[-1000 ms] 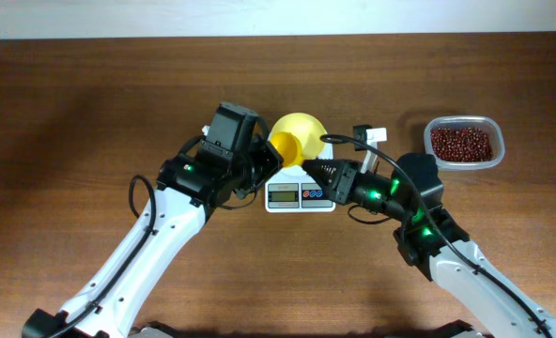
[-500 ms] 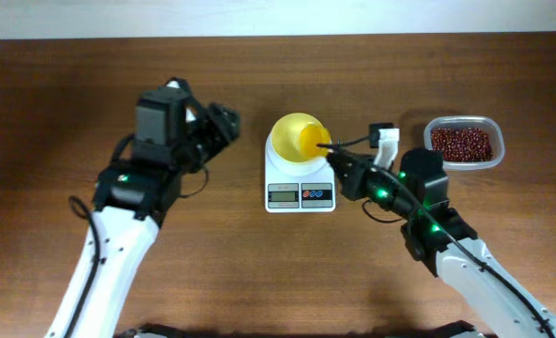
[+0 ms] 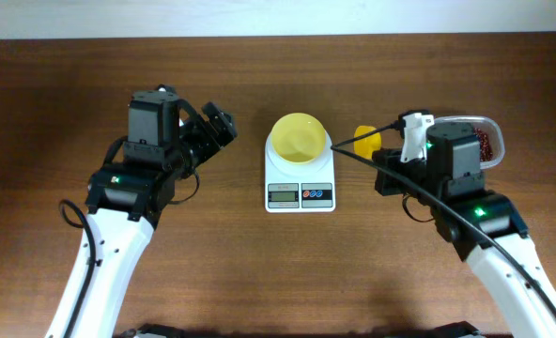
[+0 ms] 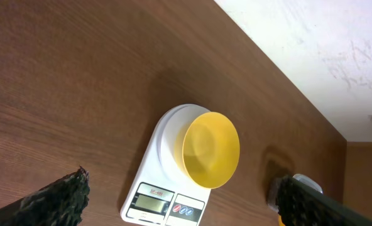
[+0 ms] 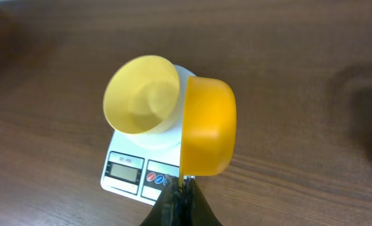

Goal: Scoop item into bowl and weigh 50g on scale

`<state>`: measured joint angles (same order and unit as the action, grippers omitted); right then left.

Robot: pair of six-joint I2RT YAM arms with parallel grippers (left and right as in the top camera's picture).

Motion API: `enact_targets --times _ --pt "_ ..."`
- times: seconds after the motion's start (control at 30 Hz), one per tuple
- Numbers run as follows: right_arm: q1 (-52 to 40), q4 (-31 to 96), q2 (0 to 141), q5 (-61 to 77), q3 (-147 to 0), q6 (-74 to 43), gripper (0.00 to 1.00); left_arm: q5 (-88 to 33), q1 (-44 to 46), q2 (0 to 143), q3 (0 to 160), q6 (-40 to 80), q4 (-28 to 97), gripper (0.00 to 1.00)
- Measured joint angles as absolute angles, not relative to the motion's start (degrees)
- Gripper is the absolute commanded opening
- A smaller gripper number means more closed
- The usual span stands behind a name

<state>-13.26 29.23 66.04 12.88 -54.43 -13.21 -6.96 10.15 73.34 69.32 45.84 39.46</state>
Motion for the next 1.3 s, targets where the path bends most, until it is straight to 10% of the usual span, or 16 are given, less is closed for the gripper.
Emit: enact_targets --times 0.1,0.23,0.33,0.77,1.3 --pt "-13.26 29.41 59.75 12.21 -54.46 -13.08 0.04 -6.96 10.15 73.34 69.32 45.84 39.66 0.88" --pt "-11.27 32.42 51.62 6.94 -54.59 -12.88 0.04 -6.79 10.74 73.34 69.32 45.80 41.74 0.25" --pt "-6.81 32.36 49.36 4.36 -54.59 -12.88 0.04 -6.42 15.40 73.63 69.32 44.77 42.81 0.00" --pt "-2.22 16.75 57.52 2.37 -54.68 -16.36 0.04 3.44 37.71 91.24 69.34 27.49 38.22 0.00" --pt "-2.22 5.02 64.88 2.37 -54.76 -18.48 0.04 4.54 39.31 106.08 69.65 1.21 29.32 0.00"
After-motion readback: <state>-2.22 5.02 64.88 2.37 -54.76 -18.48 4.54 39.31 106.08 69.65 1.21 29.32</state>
